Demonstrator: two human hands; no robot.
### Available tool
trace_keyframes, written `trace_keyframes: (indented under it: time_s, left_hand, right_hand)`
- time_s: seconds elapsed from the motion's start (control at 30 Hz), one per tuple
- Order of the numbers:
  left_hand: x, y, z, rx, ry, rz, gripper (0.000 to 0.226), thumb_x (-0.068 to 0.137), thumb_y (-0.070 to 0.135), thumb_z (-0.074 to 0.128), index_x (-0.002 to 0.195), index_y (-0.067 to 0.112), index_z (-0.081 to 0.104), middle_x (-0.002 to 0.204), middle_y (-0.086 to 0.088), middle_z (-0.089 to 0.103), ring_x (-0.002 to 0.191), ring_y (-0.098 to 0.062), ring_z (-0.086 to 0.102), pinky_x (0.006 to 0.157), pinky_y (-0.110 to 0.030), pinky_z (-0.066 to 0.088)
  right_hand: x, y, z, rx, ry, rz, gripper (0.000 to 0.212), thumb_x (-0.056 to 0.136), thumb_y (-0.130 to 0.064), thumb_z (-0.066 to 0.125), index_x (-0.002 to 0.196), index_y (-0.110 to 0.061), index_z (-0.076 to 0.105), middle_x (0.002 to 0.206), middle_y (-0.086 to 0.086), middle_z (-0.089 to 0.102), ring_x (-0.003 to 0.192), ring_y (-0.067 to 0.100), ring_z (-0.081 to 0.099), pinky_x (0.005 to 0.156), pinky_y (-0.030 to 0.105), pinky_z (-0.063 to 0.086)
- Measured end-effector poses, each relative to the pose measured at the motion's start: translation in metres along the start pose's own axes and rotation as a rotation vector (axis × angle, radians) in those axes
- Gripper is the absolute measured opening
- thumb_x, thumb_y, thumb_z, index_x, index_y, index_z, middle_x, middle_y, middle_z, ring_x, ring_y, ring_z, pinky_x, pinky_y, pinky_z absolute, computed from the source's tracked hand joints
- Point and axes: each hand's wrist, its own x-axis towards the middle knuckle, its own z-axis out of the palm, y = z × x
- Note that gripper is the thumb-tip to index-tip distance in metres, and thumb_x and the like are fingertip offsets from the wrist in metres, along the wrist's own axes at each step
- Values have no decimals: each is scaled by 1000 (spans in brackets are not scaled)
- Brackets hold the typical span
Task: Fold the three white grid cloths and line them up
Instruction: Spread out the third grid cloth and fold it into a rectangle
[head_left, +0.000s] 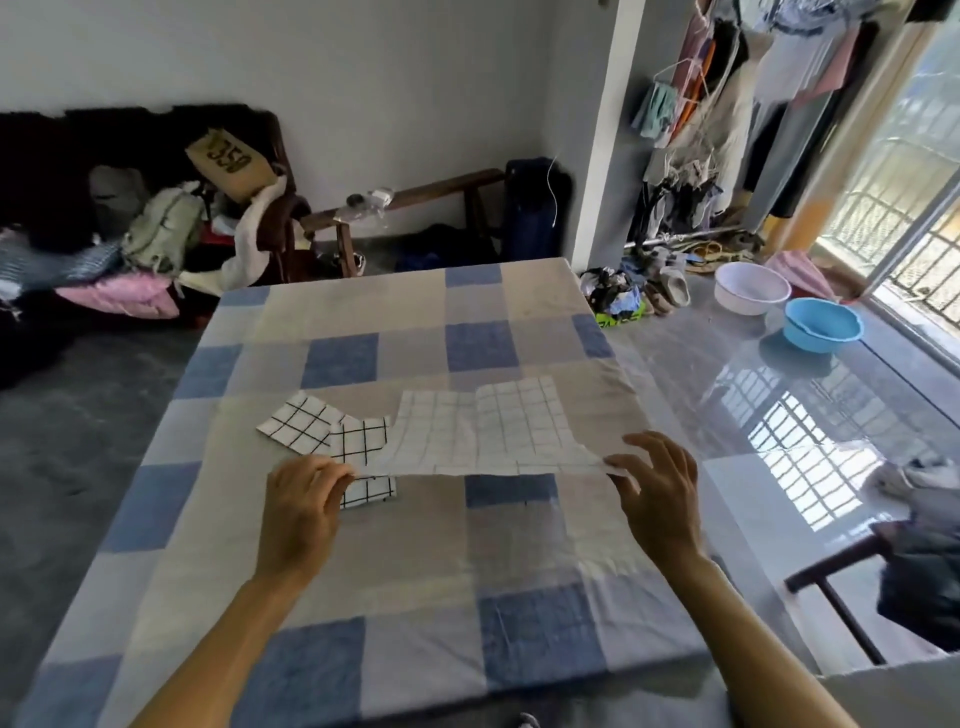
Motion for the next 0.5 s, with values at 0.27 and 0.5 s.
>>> trace_keyframes:
  time_s: [0.27, 0.5]
  left_hand:
    - [-116, -6, -5, -50, -140, 3, 48, 97, 43, 36, 86, 8, 67, 83, -6, 58, 79, -21, 47, 77, -30, 32]
    - [-154, 7, -15, -148, -222, -34, 48, 97, 44, 36, 88, 9, 67, 86, -6, 61, 80, -22, 53, 79, -31, 36]
  right_hand:
    - [-120, -22, -20, -49, -200, 153, 20, 70, -14, 83, 87, -19, 73, 107, 9, 66, 105, 30, 57, 91, 35, 36]
    - [-181, -28, -40, -88, -301, 303, 12, 75, -23, 78, 87, -21, 75, 105, 5, 66, 104, 29, 58, 90, 43, 41]
